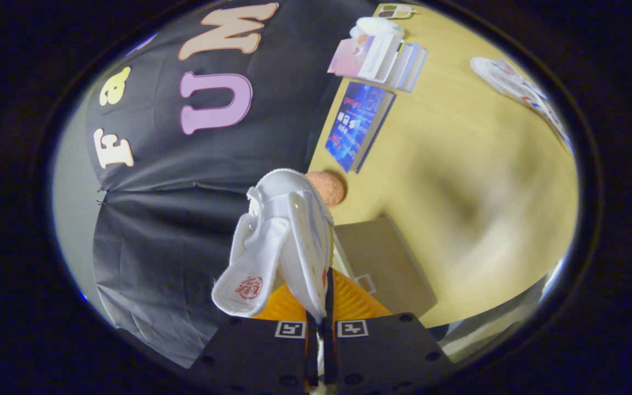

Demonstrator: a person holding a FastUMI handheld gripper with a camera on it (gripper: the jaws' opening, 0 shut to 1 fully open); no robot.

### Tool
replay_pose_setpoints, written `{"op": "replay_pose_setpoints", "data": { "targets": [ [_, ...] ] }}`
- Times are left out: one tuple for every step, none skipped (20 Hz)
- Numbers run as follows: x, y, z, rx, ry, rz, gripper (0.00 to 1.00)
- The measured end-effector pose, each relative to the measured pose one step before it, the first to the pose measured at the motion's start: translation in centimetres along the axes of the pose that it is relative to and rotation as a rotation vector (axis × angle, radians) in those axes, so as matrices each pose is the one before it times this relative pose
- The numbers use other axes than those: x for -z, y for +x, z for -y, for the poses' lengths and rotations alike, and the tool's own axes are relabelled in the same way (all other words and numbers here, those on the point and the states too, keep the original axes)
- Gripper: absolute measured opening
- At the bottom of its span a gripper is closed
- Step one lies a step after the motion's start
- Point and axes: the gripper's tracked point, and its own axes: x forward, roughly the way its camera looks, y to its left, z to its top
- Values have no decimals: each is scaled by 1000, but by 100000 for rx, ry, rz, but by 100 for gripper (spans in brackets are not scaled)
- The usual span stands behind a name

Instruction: Open the storage box then place both shoes into the box .Put the left shoe in first, then the right shoe, with the right side of both shoes facing outward in a uniform manner.

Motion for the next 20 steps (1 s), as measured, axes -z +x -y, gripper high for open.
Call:
{"op": "replay_pose_setpoints", "data": {
  "targets": [
    [598, 1330, -873, 220, -566, -1697, 7],
    [772, 1175, -645, 1262, -1237, -1275, 7],
    [756, 956, -773, 1519, -1439, -1104, 7],
    [749, 1188, -584, 1120, -1383, -680, 6],
    [828, 1057, -599, 543, -1414, -1006, 7],
    [1183, 1324, -272, 639, -664, -444, 7],
    [939, 1216, -273, 998, -1220, -879, 7],
    [741, 1112, 35, 1801, -1363, -364, 7],
    [744, 1215, 332, 2454, -1568, -17, 7],
    [508, 1228, 537, 2726, -650, 796, 7],
    [666, 1394, 521, 2324, -57, 520, 7],
    [424, 1035, 399, 1694, 408, 765, 7],
    [499, 1085, 599, 1610, 573, -90, 7],
    [582, 968, 563, 1927, 308, -1007, 7],
    [430, 694, 782, 2072, 102, -374, 7],
    [406, 623, 589, 1695, -920, -593, 7],
    [-628, 443, 116, 1027, -1477, 3579, 7],
    [-256, 428, 357, 1681, -1822, 1866, 7],
    [-82, 293, 208, 1023, -743, 2117, 6],
    [190, 65, -128, 17, -1422, 1608, 7]
  ]
}}
